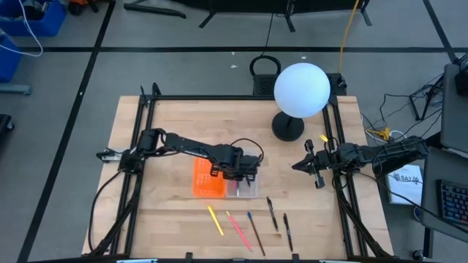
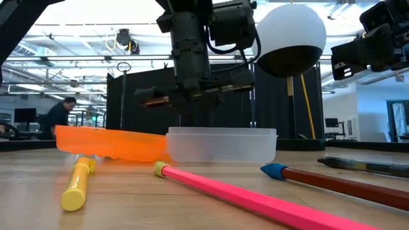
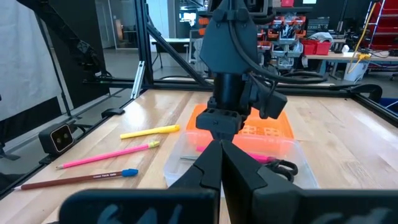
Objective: Pick & place school supplies into a supply box
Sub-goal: Put the pink pen into the orange supply box, then put the black pen into the orange supply box
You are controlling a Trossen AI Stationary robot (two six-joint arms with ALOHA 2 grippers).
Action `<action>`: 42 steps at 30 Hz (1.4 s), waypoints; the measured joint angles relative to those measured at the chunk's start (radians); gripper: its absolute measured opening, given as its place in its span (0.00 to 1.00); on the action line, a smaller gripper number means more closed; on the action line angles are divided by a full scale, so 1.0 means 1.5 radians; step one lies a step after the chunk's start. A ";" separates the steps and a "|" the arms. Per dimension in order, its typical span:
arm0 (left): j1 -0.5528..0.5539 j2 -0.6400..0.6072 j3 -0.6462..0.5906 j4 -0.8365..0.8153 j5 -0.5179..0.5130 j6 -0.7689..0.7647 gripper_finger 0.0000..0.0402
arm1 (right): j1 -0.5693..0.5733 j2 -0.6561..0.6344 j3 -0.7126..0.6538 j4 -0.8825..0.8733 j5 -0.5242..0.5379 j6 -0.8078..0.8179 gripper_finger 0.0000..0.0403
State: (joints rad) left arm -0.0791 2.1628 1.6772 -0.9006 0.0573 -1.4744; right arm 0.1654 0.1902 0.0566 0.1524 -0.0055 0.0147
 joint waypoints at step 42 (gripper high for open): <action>-0.161 -0.495 0.005 -0.023 -0.486 0.972 0.01 | 0.000 0.000 0.000 0.051 -0.072 -0.068 0.00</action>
State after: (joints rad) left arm -0.3206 1.4196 1.6848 -0.9350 -0.6718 -0.0164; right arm 0.1654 0.1898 0.0566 0.2283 -0.1131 -0.0879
